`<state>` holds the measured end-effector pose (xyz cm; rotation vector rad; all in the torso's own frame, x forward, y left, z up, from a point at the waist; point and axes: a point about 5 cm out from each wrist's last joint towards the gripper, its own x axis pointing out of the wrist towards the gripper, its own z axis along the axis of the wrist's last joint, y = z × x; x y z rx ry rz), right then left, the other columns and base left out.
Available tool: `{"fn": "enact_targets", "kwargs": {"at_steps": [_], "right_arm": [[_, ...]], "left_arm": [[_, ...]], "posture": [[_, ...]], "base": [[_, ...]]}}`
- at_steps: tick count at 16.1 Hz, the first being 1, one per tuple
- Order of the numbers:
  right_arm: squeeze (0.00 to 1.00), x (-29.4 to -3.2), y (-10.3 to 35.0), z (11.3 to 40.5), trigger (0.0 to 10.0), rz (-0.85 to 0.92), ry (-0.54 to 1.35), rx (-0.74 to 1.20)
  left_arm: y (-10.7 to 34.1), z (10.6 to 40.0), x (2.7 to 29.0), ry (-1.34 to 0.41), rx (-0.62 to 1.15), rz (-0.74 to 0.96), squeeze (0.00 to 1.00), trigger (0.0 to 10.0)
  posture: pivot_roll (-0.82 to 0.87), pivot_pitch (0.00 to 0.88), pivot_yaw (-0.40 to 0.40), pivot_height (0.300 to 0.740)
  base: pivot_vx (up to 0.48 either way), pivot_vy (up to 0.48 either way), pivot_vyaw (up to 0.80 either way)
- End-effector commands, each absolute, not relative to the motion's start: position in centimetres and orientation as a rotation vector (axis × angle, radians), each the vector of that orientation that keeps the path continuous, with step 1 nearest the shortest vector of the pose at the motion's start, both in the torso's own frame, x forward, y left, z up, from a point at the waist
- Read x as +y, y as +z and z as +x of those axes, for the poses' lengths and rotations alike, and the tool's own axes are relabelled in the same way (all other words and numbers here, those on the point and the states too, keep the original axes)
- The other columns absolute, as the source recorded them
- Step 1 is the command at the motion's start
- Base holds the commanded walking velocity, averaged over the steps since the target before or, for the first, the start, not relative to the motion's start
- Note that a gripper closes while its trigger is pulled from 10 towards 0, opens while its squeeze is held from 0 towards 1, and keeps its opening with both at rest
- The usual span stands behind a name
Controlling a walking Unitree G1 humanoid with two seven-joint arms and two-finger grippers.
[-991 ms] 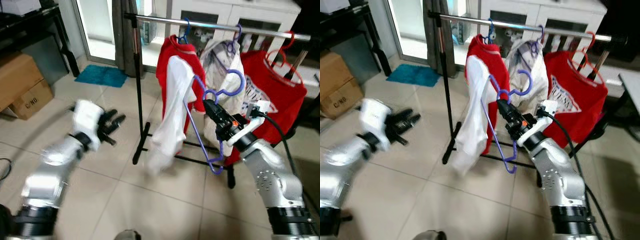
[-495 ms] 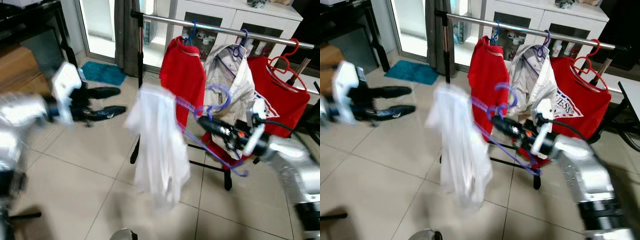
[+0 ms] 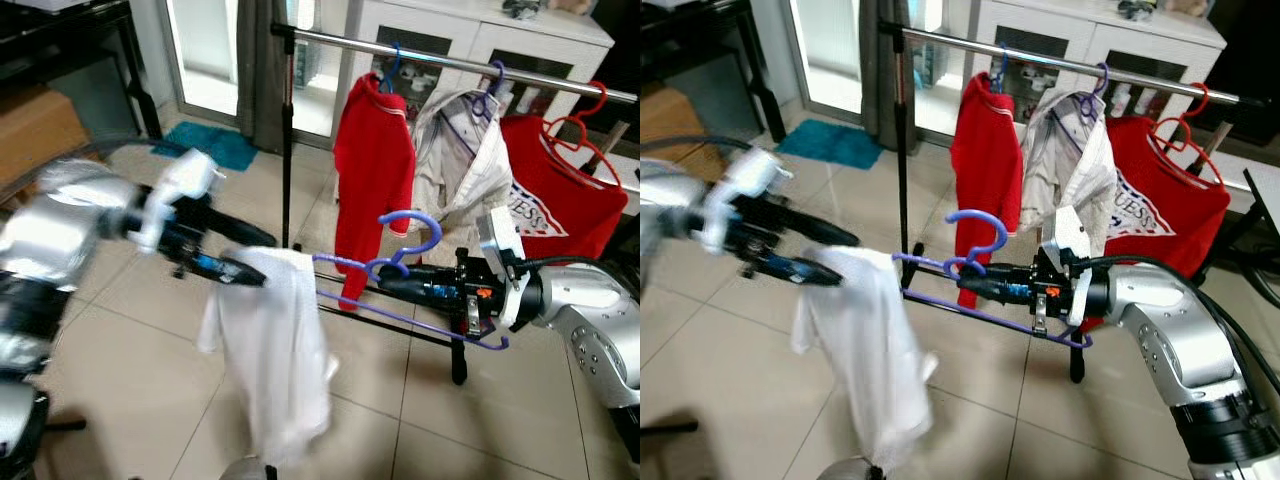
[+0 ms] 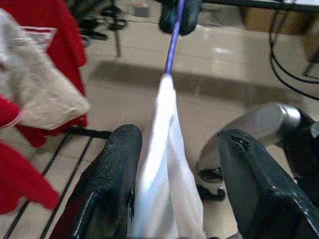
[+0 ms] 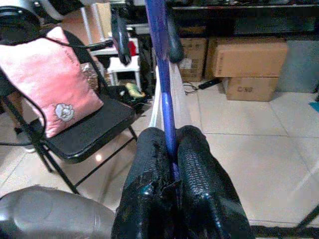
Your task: Hang hanger
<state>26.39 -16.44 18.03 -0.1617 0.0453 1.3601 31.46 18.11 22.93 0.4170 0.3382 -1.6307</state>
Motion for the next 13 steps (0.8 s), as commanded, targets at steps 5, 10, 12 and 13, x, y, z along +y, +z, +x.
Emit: {"fn": "enact_targets", "kwargs": {"at_steps": [5,10,12,13], "right_arm": [[0.00,-15.8,19.1,26.1,10.0,-0.231,1.409,0.020],[0.00,-15.7,19.4,26.3,10.0,-0.235,1.423,0.019],[0.00,-15.5,19.3,26.4,10.0,-0.233,1.427,0.017],[0.00,-15.4,19.3,26.5,10.0,-0.232,1.428,0.015]], "left_arm": [[22.2,32.5,16.8,-1.678,0.379,0.506,0.00,0.0],[22.0,32.9,16.8,-1.679,0.398,0.539,0.00,0.0],[22.1,33.1,16.7,-1.682,0.395,0.556,0.00,0.0],[22.0,33.2,16.8,-1.682,0.401,0.577,0.00,0.0]], "posture": [[-0.02,0.000,-0.024,0.740],[-0.02,0.000,-0.022,0.740],[-0.02,0.000,-0.025,0.740],[-0.01,0.000,-0.027,0.740]], "base": [[0.000,0.000,0.00],[0.000,0.000,0.00],[0.000,0.000,0.00],[0.000,0.000,0.00]]}}
